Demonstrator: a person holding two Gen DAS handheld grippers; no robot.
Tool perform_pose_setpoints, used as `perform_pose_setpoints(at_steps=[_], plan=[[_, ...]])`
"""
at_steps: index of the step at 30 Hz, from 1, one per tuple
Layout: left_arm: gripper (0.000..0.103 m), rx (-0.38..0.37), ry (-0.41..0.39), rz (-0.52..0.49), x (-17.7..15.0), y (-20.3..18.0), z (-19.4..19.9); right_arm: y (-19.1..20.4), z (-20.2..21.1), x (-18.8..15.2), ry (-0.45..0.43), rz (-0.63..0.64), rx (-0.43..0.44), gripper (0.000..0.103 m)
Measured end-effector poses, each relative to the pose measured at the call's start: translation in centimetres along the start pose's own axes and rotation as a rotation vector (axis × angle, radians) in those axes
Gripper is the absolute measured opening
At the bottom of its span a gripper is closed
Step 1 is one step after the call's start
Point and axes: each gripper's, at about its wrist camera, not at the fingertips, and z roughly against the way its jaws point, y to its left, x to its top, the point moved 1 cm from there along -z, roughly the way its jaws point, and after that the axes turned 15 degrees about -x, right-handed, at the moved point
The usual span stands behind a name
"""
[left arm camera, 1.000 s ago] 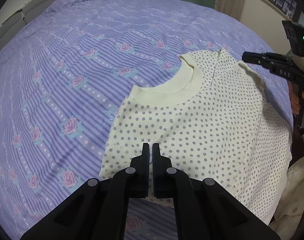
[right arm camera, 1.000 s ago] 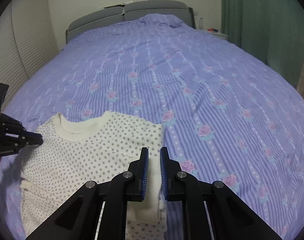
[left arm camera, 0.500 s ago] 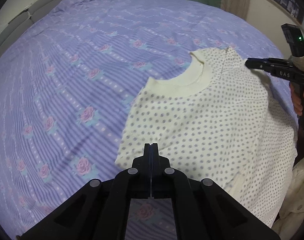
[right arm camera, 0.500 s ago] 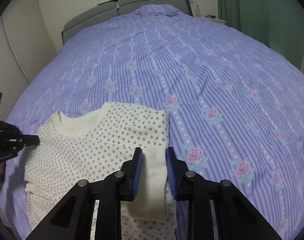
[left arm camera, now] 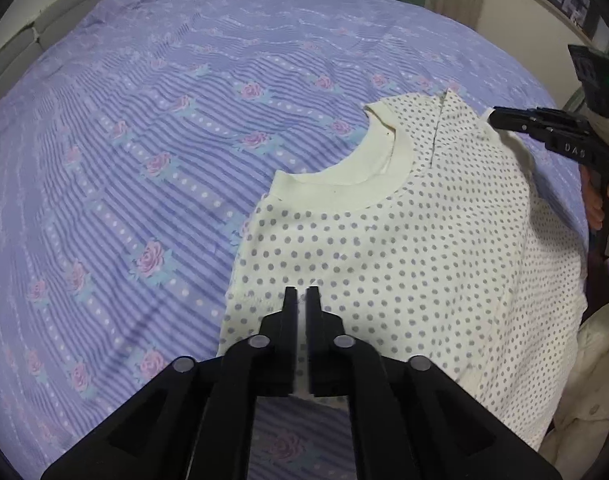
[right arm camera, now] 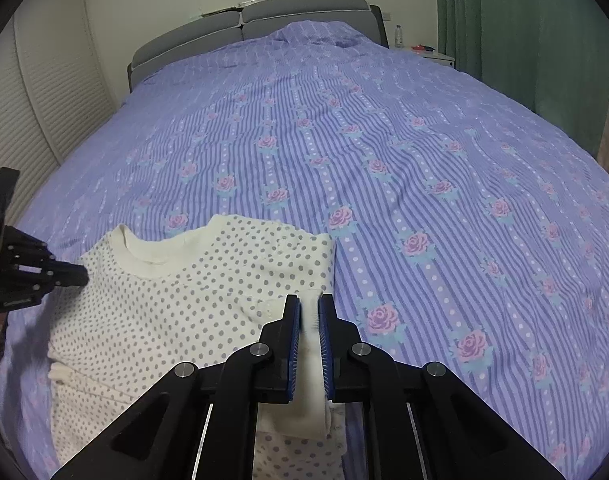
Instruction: Fold small clothes
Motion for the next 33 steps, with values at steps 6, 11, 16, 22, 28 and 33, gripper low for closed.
perform_pose_setpoints(at_steps=[6, 11, 16, 22, 28, 33], plan=[[0.039, -0.011, 0.051, -0.052, 0.6, -0.7, -0.6, -0.3, -0.1, 0.0, 0.008, -0.01, 0.007, 0.009], [0.009, -0.033, 0.08, -0.056, 1.2, -0.8, -1.6, -0.6, -0.4, -0.1, 0.012, -0.019, 0.011, 0.009], [0.002, -0.018, 0.051, -0.09, 1.1, -2.0, -0.9, -0.7, 0.1, 0.0, -0.001, -0.027, 0.018, 0.008], [0.003, 0.012, 0.023, -0.078, 1.4, -2.0, 0.3, -0.5, 1.6, 0.9, -0.045, -0.022, 0.033, 0.007], [0.041, 0.028, 0.073, -0.124, 1.9, -2.3, -1.8, -0.3, 1.9, 1.0, -0.05, -0.017, 0.026, 0.007], [0.041, 0.003, 0.095, -0.125, 3.0, -1.8, -3.5, -1.3, 2.0, 0.6, -0.05, -0.035, 0.007, 0.007]])
